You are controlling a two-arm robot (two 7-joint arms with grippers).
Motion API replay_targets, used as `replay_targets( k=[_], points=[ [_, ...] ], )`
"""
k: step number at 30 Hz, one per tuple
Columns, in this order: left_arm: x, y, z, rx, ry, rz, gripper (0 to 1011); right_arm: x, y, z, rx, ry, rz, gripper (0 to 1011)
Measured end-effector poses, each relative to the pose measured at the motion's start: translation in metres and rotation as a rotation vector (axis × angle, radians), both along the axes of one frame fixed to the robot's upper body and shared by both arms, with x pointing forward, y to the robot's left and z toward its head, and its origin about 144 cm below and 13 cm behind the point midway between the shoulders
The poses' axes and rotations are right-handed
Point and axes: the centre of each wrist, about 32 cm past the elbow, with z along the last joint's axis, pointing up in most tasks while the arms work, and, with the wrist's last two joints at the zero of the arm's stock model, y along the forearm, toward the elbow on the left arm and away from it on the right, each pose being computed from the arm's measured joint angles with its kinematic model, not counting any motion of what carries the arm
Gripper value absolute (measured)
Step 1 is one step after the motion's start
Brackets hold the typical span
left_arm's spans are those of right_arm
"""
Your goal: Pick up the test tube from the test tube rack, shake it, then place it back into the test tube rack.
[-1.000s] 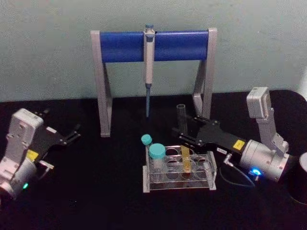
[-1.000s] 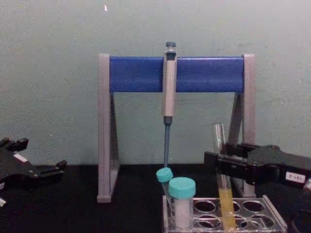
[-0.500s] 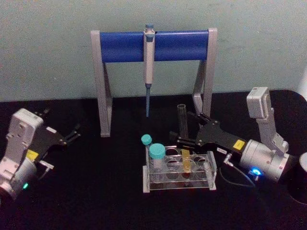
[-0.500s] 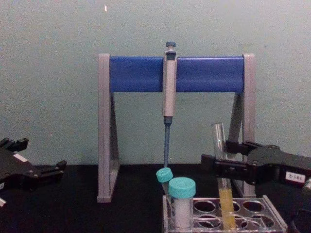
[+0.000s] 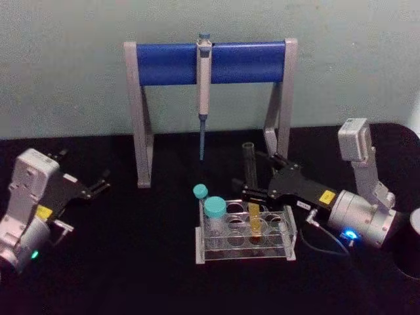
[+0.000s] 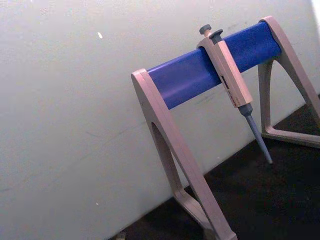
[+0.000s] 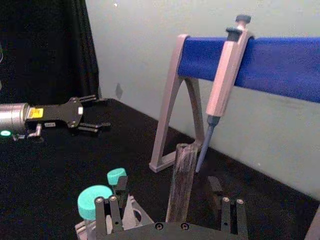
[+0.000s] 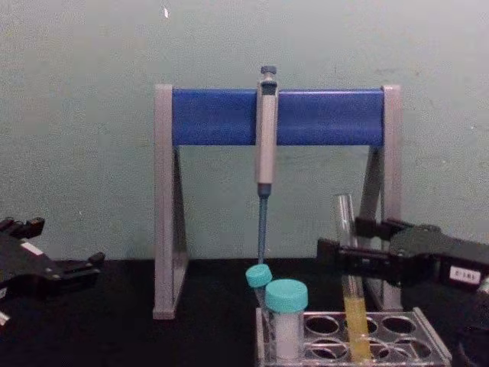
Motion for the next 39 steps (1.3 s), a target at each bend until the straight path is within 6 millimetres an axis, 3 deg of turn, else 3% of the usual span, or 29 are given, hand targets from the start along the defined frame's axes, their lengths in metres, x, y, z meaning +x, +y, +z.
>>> replay_targets(
  k=[14, 19, 29, 39],
  points=[
    [0.000, 0.000, 0.000, 0.000, 0.000, 0.000, 1001, -0.015, 0.000, 0.021, 0.111, -0.181, -0.098, 1000],
    [0.000, 0.000, 0.000, 0.000, 0.000, 0.000, 1001, -0.026, -0.004, 0.030, 0.101, -0.230, -0.253, 1000],
    [0.000, 0.000, 0.000, 0.000, 0.000, 0.000, 1001, -0.030, -0.008, 0.025, -0.061, -0.072, -0.505, 1000],
    [0.000, 0.000, 0.000, 0.000, 0.000, 0.000, 1001, -0.025, -0.009, 0.004, -0.118, 0.106, -0.523, 1000]
  ],
)
